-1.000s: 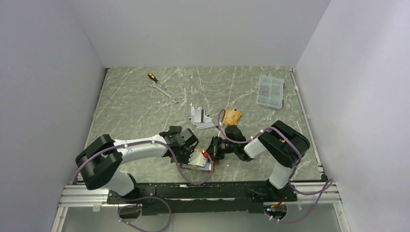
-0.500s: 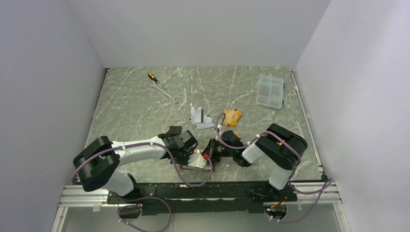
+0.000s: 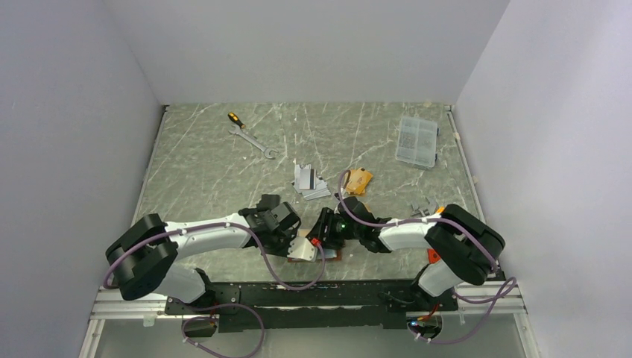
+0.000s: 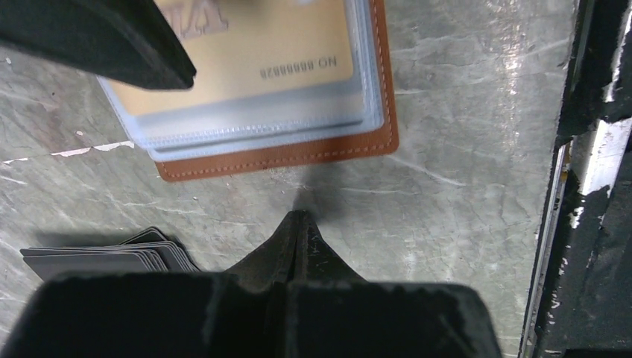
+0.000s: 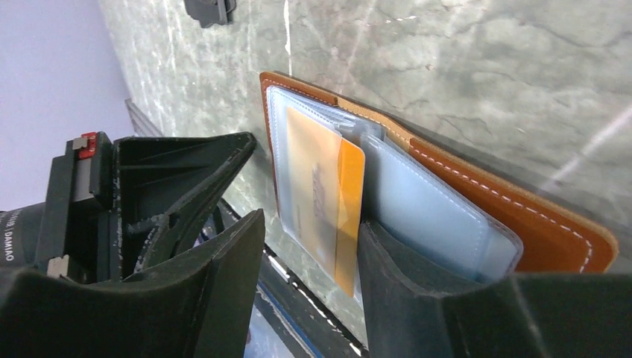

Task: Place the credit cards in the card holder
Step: Insert the credit card into the card holder, then close the card holder at the center of the board.

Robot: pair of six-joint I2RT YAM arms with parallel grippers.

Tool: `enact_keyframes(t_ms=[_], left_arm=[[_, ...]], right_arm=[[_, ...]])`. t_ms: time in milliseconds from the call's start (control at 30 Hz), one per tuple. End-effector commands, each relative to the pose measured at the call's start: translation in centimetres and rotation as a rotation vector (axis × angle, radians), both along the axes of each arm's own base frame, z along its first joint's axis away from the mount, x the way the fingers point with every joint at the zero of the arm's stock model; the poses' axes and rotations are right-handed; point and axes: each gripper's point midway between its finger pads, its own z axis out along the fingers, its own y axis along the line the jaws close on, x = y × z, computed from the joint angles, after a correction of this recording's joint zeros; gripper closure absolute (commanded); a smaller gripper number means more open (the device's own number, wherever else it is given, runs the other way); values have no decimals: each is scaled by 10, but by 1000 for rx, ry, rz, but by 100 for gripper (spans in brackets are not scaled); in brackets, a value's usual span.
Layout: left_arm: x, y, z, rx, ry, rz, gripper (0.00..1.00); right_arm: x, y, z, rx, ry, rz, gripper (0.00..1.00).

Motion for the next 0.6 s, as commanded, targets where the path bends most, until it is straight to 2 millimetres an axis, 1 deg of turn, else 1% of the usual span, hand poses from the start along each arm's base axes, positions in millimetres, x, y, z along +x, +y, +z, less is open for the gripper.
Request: enact_keyframes(t_ms=[0,133,267,333,400,433,567], left_arm=[[-24,9,-11,-2,108,2,100],[-22,6,-8,-20,97,5,100],[-14,-4,4,-78,67,15,100],[-8,-7,13,-120,54,29,100],[-3,-5,21,-145,53,50,100],[1,-4,27,-163,51,64,100],[15,14,41,-238,62,156,100]], right_arm=[[-5,-24,-16,-153,4,-25,48],[-4,-22,-11,-187,-17,-18,52],[-6,-18,-5,-251,-44,14,48],[-7,-20,-7,-315,-37,19,44],[-11,-25,-10,-385,-28,22,41],[-13,-24,-9,-391,-32,22,41],[-13,-24,-8,-414,-39,1,33]])
